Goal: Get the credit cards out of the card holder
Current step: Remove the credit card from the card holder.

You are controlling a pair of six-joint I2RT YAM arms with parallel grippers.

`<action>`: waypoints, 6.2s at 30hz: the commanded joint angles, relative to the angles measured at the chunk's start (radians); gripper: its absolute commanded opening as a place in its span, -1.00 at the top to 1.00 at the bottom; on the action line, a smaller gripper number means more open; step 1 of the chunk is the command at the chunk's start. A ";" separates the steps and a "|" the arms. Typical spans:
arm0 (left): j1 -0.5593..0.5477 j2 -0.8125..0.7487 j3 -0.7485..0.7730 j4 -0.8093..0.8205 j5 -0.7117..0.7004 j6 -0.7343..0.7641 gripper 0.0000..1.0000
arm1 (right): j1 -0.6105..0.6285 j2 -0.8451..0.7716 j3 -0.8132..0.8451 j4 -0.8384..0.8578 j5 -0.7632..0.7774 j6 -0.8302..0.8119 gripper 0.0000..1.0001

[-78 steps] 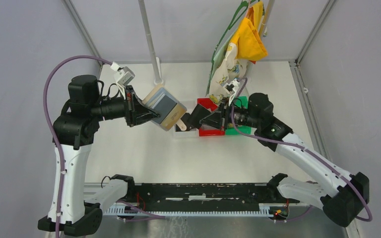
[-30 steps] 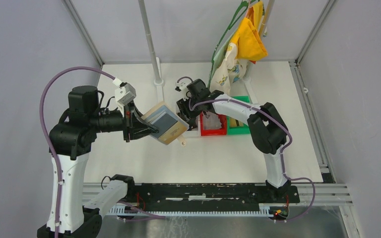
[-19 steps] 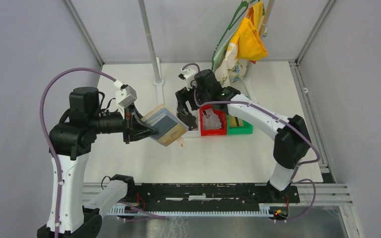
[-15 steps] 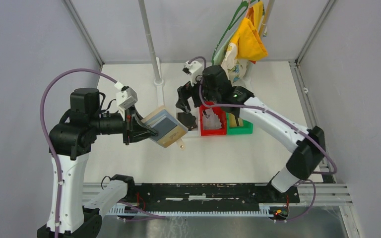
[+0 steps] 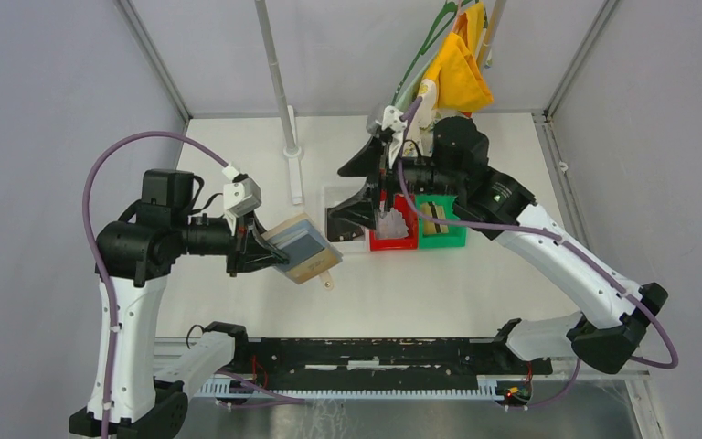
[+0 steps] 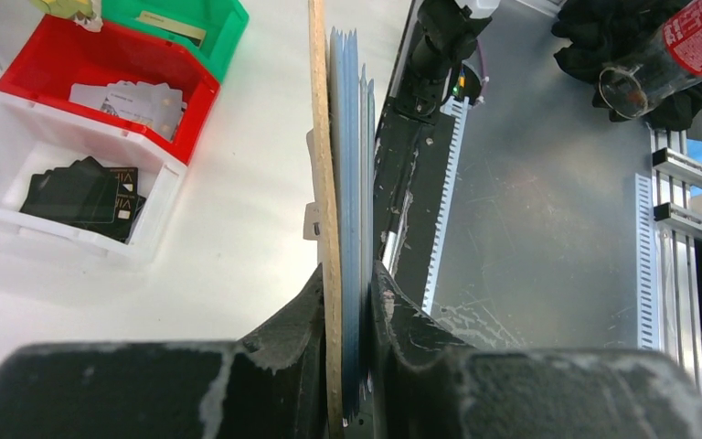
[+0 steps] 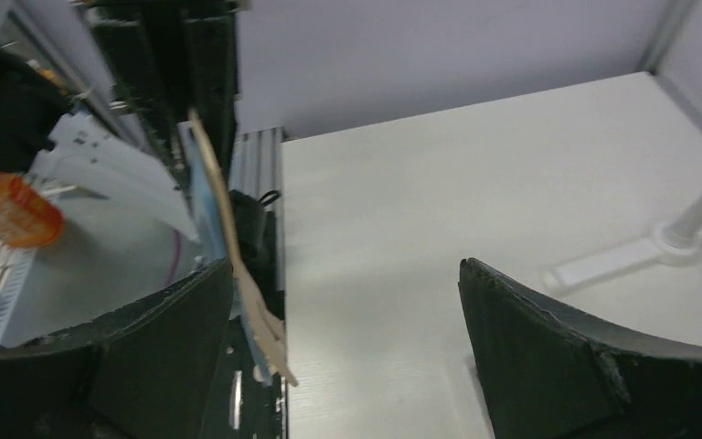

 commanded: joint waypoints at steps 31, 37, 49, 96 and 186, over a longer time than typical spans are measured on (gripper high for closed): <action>-0.027 -0.076 -0.021 0.180 0.075 -0.121 -0.87 | 0.275 0.024 -0.071 0.340 -0.058 0.145 1.00; -0.028 -0.168 -0.137 0.528 0.209 -0.483 -0.77 | 0.274 -0.123 -0.420 0.929 0.103 0.476 1.00; -0.029 -0.148 -0.133 0.553 0.240 -0.558 0.63 | 0.336 -0.133 -0.604 1.232 0.230 0.603 1.00; -0.029 -0.083 -0.024 0.085 -0.028 0.102 -0.48 | 0.350 0.119 0.182 -0.152 0.140 -0.199 1.00; -0.030 0.049 0.068 0.018 0.079 -0.113 0.76 | 0.282 -0.016 -0.518 0.960 0.080 0.651 0.19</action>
